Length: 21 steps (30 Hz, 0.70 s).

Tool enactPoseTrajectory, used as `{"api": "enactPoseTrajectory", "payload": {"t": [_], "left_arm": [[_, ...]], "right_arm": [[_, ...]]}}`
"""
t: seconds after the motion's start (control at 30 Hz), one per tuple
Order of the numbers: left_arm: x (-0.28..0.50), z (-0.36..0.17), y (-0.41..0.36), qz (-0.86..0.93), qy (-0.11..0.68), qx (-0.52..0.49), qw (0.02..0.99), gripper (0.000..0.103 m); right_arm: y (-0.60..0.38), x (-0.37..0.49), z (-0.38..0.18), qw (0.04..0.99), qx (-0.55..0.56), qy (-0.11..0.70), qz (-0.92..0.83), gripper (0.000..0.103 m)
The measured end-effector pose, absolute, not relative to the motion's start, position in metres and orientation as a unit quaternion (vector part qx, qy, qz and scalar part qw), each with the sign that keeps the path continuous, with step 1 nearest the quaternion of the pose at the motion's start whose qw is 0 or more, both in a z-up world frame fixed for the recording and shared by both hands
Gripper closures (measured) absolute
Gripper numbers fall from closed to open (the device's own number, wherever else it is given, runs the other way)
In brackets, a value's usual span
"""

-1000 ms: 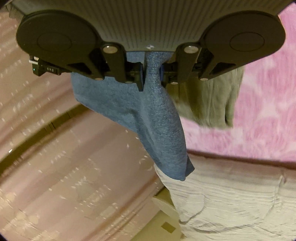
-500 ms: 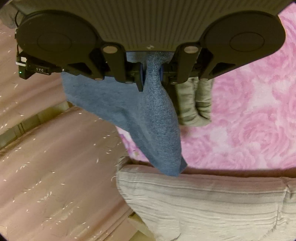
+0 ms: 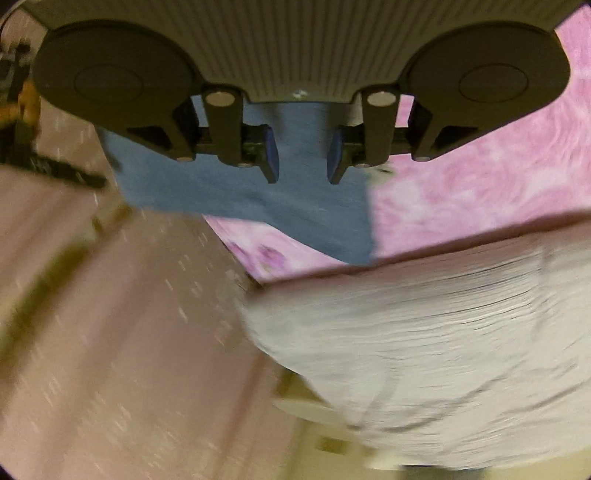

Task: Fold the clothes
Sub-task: 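Lower the jeans onto the olive stack and open both grippers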

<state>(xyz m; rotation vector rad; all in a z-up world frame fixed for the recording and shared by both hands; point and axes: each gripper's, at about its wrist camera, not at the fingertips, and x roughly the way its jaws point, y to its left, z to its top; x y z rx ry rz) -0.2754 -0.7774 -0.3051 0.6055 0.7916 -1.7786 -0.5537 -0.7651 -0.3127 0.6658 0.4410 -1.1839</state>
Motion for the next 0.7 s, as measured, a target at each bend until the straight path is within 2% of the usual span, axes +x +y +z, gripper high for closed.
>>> {"api": "enactPoseTrajectory", "payload": {"t": [0.07, 0.17, 0.27, 0.43, 0.57, 0.7], "left_arm": [[-0.305, -0.317, -0.779, -0.748, 0.297, 0.301, 0.512, 0.084], [-0.328, -0.351, -0.787, -0.731, 0.273, 0.350, 0.518, 0.086], [-0.329, -0.373, -0.792, -0.723, 0.247, 0.362, 0.534, 0.100], [-0.310, -0.357, -0.786, -0.711, 0.302, 0.318, 0.549, 0.100], [-0.307, -0.341, -0.753, -0.709, 0.294, 0.323, 0.553, 0.098], [-0.319, -0.358, -0.735, -0.696, 0.291, 0.357, 0.550, 0.095]], "right_arm": [[-0.761, -0.529, -0.318, 0.768, 0.273, 0.240, -0.527, 0.062], [-0.757, -0.499, -0.344, 0.768, 0.233, 0.300, -0.516, 0.062], [-0.757, -0.481, -0.369, 0.757, 0.195, 0.336, -0.525, 0.062], [-0.753, -0.487, -0.360, 0.756, 0.223, 0.318, -0.526, 0.062], [-0.718, -0.496, -0.336, 0.775, 0.241, 0.301, -0.500, 0.062], [-0.702, -0.488, -0.339, 0.772, 0.263, 0.318, -0.483, 0.062]]}}
